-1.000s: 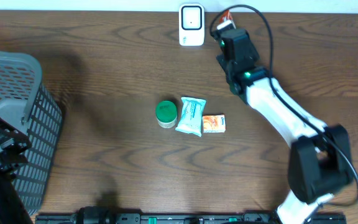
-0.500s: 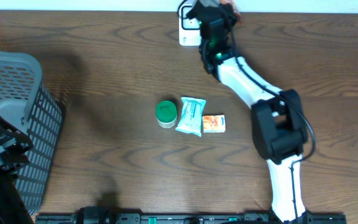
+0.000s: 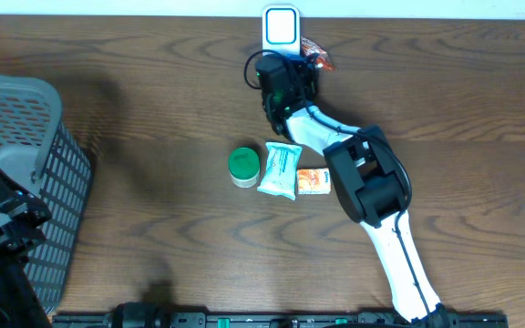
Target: Scan the item barcode
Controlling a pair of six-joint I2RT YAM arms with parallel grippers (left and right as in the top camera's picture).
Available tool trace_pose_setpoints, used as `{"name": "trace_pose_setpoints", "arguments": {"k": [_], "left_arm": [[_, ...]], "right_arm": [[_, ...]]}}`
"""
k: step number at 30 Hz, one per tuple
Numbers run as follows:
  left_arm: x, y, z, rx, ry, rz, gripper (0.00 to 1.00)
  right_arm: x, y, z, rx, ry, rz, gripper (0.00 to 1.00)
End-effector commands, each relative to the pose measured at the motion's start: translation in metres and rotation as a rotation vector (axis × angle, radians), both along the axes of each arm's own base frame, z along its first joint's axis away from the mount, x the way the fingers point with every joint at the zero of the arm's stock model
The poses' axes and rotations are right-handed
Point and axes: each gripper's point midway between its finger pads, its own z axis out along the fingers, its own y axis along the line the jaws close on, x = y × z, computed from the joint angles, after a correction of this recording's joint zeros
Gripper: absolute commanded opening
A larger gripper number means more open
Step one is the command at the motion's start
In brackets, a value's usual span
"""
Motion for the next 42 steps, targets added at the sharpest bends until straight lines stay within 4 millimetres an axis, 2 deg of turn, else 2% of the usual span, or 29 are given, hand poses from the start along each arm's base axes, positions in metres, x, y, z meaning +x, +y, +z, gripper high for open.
{"name": "trace_pose_setpoints", "arguments": {"k": [1,4,7,11,15,19,22,25,31,35,42], "left_arm": [[-0.005,0.004,-0.001,0.014,0.005,0.034,0.9],[-0.005,0.004,-0.001,0.014,0.005,0.034,0.9],[-0.005,0.004,-0.001,0.014,0.004,0.034,0.9],[-0.005,0.004,-0.001,0.014,0.004,0.034,0.9],[-0.005,0.004,-0.001,0.014,0.004,0.034,0.9],[-0.005,0.004,-0.001,0.014,0.005,0.034,0.9],[-0.005,0.004,-0.003,0.014,0.013,0.034,0.9],[-0.004,0.004,-0.007,0.013,0.032,0.033,0.9],[-0.003,0.004,-0.009,0.012,0.044,0.033,0.9],[-0.002,0.005,-0.012,0.012,0.055,0.033,0.9],[-0.001,0.005,-0.024,0.009,0.108,0.032,0.9]], "right_arm": [[-0.004,0.021,0.012,-0.05,0.006,0.037,0.01],[-0.008,0.023,0.006,-0.068,0.042,0.048,0.01],[-0.007,0.021,0.012,-0.068,0.014,0.027,0.01],[-0.001,0.017,0.038,-0.11,-0.055,0.007,0.01],[0.005,0.017,0.083,-0.123,-0.172,0.016,0.01],[0.01,0.019,0.11,-0.107,-0.201,0.068,0.01],[0.014,0.022,0.114,-0.101,-0.208,0.104,0.01],[0.015,0.019,0.109,-0.114,-0.18,0.106,0.01],[0.019,0.026,0.143,-0.117,-0.307,0.152,0.01],[0.022,0.026,0.14,-0.128,-0.285,0.165,0.01],[0.026,0.036,0.095,-0.126,-0.137,0.232,0.01]]}}
